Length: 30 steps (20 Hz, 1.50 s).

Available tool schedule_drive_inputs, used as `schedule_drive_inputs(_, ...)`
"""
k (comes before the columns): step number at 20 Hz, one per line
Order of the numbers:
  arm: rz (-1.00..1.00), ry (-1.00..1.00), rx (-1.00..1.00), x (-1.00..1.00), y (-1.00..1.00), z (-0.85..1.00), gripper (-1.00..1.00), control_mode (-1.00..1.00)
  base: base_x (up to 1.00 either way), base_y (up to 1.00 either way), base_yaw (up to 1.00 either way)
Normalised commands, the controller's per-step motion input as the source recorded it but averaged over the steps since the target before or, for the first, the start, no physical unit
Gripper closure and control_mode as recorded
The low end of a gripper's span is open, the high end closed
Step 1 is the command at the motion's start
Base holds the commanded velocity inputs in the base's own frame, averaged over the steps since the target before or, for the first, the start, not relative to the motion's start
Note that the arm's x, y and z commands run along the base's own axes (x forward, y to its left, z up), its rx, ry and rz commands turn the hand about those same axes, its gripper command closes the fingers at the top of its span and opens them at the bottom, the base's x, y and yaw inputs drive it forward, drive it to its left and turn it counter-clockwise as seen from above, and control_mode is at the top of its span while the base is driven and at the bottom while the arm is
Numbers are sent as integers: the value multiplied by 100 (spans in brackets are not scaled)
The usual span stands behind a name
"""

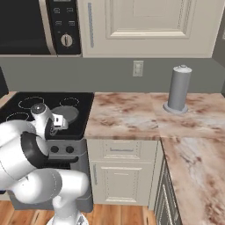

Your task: Move the pot and pan from the stove into the sink.

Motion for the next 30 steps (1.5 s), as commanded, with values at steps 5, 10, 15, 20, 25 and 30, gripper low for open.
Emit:
schedule_drive_inputs(5,0,0,0,1,0,0,-100,-100,0,0,0)
schedule_drive_inputs(10,0,0,0,11,14,-4,-100,-100,0,0,0)
schedule_drive_inputs(15,-1,0,0,9,10,-5,-100,-100,0,0,0)
schedule_drive_inputs(20,0,0,0,2,0,-1,-100,-100,0,0,0)
schedule_drive_inputs(25,0,0,0,12,0,-18,-100,-100,0,0,0)
schedule_drive_inputs(30,0,1,-2,12,0,-31,-100,-100,0,0,0)
